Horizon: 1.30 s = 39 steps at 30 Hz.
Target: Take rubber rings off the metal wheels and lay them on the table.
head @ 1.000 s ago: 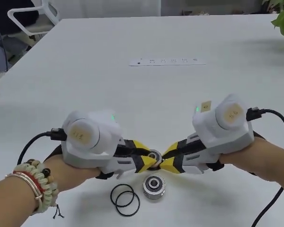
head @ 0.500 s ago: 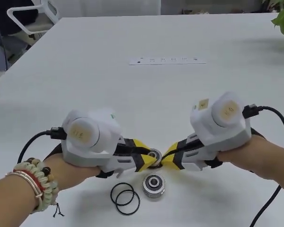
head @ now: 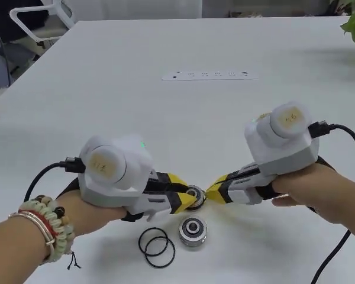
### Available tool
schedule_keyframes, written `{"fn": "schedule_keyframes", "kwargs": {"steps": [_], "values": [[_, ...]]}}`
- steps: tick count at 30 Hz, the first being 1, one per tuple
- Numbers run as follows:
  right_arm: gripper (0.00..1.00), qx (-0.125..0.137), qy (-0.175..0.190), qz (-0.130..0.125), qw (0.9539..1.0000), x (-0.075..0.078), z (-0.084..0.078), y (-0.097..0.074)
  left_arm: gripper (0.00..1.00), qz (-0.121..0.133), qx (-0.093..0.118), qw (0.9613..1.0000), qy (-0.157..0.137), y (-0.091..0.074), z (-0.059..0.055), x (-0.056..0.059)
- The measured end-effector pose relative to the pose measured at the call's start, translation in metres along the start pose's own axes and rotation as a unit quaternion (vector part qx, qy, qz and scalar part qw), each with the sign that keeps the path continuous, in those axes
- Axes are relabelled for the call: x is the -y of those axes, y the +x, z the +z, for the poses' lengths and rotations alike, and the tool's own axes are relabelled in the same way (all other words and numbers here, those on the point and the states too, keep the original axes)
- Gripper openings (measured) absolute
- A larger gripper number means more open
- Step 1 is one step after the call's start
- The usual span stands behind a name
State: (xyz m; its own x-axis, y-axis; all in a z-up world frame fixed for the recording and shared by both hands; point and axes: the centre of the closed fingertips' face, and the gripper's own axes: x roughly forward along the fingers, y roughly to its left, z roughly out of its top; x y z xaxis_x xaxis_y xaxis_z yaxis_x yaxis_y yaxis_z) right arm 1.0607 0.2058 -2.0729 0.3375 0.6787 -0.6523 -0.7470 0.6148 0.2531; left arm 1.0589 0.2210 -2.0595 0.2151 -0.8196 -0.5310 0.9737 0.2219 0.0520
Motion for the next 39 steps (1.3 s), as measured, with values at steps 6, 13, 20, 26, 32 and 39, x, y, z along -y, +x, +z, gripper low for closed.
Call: {"fn": "schedule_keyframes", "kwargs": {"steps": [6,13,20,26,32,39], "values": [[0.0,0.027,0.105,0.002,0.9941,0.0,0.01,0.001,0.08,0.001,0.002,1.0,-0.001,0.0,0.0,-0.001],[0.0,0.019,0.121,0.0,0.9925,-0.006,0.011,0.0,0.08,-0.002,0.005,1.0,0.004,0.0,0.0,0.0],[0.0,0.015,0.11,0.005,0.9937,-0.012,0.013,0.0,0.08,-0.002,0.007,1.0,0.002,0.0,0.001,0.0],[0.0,0.014,0.108,0.009,0.9941,-0.013,0.014,0.0,0.08,-0.002,0.009,1.0,0.0,0.0,0.001,0.0],[0.0,0.012,0.113,0.012,0.9935,-0.013,0.016,0.0,0.08,-0.002,0.01,0.9999,0.0,-0.001,0.001,0.0],[0.0,0.011,0.105,0.016,0.9943,-0.014,0.017,0.001,0.08,-0.003,0.013,0.9999,-0.001,0.0,0.001,0.001]]}}
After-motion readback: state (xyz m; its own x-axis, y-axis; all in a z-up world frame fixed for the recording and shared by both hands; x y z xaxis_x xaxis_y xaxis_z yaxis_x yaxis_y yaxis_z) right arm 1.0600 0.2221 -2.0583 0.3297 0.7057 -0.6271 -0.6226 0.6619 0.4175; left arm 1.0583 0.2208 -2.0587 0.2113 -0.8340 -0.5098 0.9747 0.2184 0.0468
